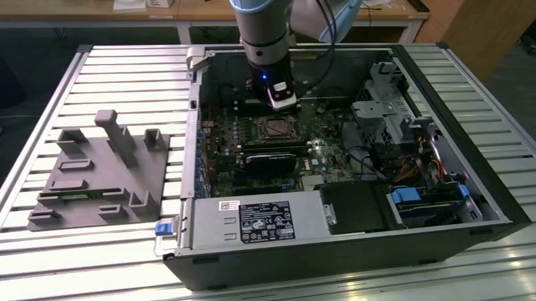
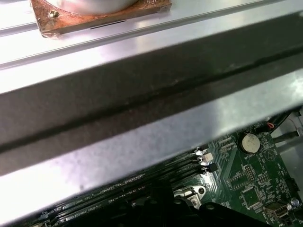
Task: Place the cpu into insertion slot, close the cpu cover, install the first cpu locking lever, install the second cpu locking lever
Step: 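Install the first cpu locking lever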
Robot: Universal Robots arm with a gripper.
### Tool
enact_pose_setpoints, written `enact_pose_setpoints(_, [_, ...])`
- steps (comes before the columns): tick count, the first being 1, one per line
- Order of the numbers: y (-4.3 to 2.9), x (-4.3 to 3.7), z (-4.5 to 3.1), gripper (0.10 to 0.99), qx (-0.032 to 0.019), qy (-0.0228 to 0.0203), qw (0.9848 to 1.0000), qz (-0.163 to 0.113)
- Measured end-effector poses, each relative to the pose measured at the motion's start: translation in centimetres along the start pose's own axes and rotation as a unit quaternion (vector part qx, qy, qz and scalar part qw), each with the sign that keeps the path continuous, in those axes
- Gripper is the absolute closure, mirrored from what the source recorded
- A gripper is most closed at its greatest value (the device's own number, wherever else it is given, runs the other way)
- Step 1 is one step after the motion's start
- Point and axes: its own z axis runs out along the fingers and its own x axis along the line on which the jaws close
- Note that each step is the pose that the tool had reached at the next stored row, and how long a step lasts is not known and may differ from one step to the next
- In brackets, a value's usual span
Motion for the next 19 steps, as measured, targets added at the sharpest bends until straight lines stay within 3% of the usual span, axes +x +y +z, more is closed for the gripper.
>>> enact_pose_setpoints(8, [-0.33, -0.09, 0.17, 0.980, -0.0004, -0.0012, 1.0000, 0.000])
enact_pose_setpoints(12, [-0.22, -0.16, -0.33, 0.980, -0.0005, -0.0012, 1.0000, 0.000])
enact_pose_setpoints(19, [0.21, 0.02, -0.28, 0.980, -0.0012, -0.0009, 1.0000, 0.000])
